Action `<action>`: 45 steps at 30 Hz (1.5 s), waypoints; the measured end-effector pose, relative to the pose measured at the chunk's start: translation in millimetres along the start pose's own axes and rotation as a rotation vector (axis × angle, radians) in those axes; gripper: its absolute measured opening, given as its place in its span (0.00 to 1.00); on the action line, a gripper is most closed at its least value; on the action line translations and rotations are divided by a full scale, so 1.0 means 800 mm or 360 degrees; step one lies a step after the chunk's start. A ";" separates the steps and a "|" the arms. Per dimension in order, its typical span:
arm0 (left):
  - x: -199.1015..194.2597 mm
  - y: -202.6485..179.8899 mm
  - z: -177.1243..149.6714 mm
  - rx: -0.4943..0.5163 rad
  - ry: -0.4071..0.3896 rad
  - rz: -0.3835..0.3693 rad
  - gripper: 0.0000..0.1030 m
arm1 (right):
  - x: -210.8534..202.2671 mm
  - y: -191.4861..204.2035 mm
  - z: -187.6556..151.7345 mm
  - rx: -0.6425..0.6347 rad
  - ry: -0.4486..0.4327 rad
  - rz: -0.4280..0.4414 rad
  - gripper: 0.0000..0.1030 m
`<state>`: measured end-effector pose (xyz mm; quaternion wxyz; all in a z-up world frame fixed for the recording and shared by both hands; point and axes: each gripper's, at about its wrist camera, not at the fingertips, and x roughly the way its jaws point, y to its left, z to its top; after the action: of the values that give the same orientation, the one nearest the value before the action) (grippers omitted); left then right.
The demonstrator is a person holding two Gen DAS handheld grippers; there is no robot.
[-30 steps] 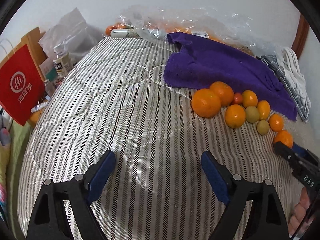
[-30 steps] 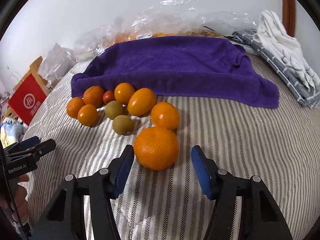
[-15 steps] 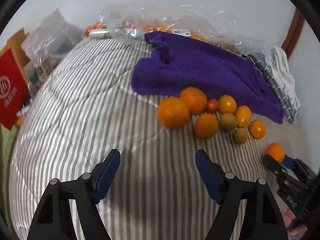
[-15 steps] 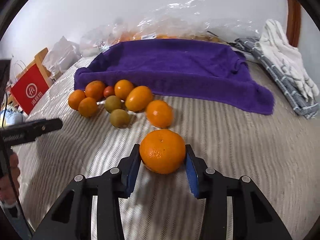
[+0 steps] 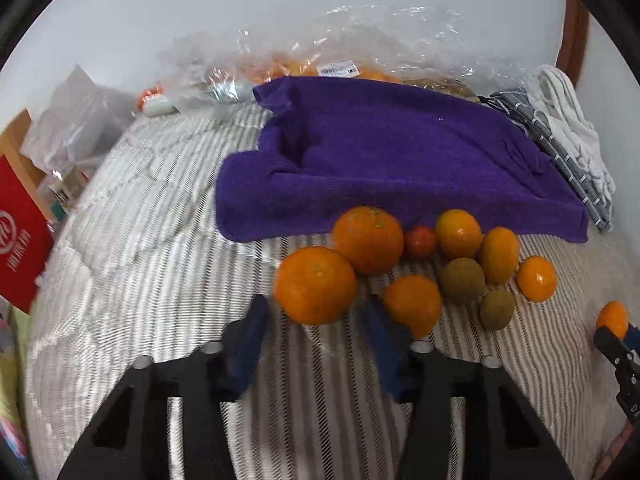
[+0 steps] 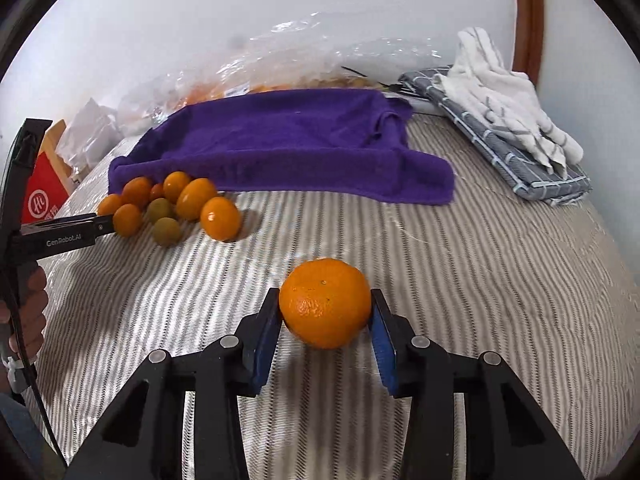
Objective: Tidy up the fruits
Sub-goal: 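Grasp a large orange with the right tool while the left tool grasps another orange, then carry both oranges onto the purple towel and open both tools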
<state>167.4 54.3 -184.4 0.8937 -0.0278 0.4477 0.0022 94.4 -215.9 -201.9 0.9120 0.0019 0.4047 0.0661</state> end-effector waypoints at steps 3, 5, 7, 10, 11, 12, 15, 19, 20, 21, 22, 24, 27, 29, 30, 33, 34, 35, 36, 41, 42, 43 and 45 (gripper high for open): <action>0.003 0.010 0.007 -0.0080 -0.0001 -0.0075 0.37 | -0.006 -0.004 0.004 0.0016 -0.0018 -0.0023 0.41; 0.005 0.013 0.009 -0.0108 0.0014 -0.0112 0.36 | -0.010 -0.007 0.009 0.0035 -0.0043 -0.0023 0.41; 0.002 0.016 0.007 -0.0108 0.0010 -0.0123 0.36 | -0.012 -0.008 0.012 0.0052 -0.0058 -0.0018 0.41; -0.009 0.024 0.003 -0.0124 -0.0009 -0.0118 0.36 | -0.012 -0.006 0.014 0.0041 -0.0053 -0.0023 0.41; -0.014 0.028 0.002 -0.0131 -0.0012 -0.0122 0.36 | -0.013 -0.006 0.014 0.0032 -0.0053 -0.0030 0.41; -0.020 0.031 0.000 -0.0137 -0.0008 -0.0122 0.36 | -0.014 -0.006 0.016 0.0022 -0.0055 -0.0039 0.41; -0.033 0.034 0.002 -0.0102 0.0037 -0.0095 0.36 | -0.015 -0.009 0.027 0.0038 -0.0067 -0.0036 0.41; -0.066 0.038 0.015 -0.0066 -0.0021 -0.0091 0.36 | -0.019 -0.013 0.056 0.0077 -0.0104 -0.0002 0.41; -0.074 0.039 0.019 -0.0067 -0.0047 -0.0083 0.36 | -0.020 -0.013 0.063 0.0077 -0.0120 0.0005 0.41; -0.081 0.039 0.024 -0.0069 -0.0074 -0.0080 0.36 | -0.021 -0.013 0.072 0.0071 -0.0142 0.0010 0.41; -0.088 0.040 0.030 -0.0073 -0.0101 -0.0087 0.36 | -0.021 -0.012 0.077 0.0067 -0.0151 0.0008 0.41; -0.095 0.040 0.041 -0.0085 -0.0139 -0.0101 0.36 | -0.021 -0.012 0.093 0.0060 -0.0172 0.0001 0.41; -0.099 0.035 0.059 -0.0094 -0.0179 -0.0098 0.36 | -0.021 -0.014 0.114 0.0063 -0.0197 0.0020 0.41; -0.099 0.027 0.072 -0.0086 -0.0209 -0.0086 0.36 | -0.024 -0.016 0.127 0.0055 -0.0217 0.0022 0.41; -0.099 0.023 0.081 -0.0081 -0.0223 -0.0088 0.36 | -0.025 -0.016 0.134 0.0049 -0.0228 0.0013 0.41; -0.095 0.014 0.101 -0.0095 -0.0247 -0.0107 0.36 | -0.026 -0.019 0.153 0.0041 -0.0260 0.0006 0.41; -0.093 0.010 0.106 -0.0101 -0.0259 -0.0110 0.36 | -0.026 -0.021 0.160 0.0038 -0.0270 0.0001 0.41; -0.091 0.007 0.111 -0.0105 -0.0270 -0.0110 0.36 | -0.025 -0.022 0.165 0.0036 -0.0279 -0.0006 0.41; -0.089 0.004 0.116 -0.0110 -0.0279 -0.0108 0.36 | -0.023 -0.024 0.171 0.0035 -0.0285 -0.0013 0.41; -0.075 -0.011 0.134 -0.0109 -0.0340 -0.0068 0.36 | -0.008 -0.033 0.193 0.0050 -0.0283 -0.0012 0.41; -0.071 -0.015 0.136 -0.0103 -0.0346 -0.0057 0.36 | -0.006 -0.033 0.197 0.0054 -0.0282 -0.0009 0.41; -0.067 -0.018 0.139 -0.0098 -0.0347 -0.0053 0.36 | -0.002 -0.034 0.202 0.0057 -0.0282 -0.0004 0.41; -0.057 -0.022 0.144 -0.0081 -0.0338 -0.0053 0.36 | 0.007 -0.033 0.211 0.0055 -0.0284 0.0009 0.41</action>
<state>232.9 43.7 -78.0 0.9351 -0.0576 0.3498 0.0015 225.8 -232.8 -94.0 0.9441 0.0245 0.3230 0.0611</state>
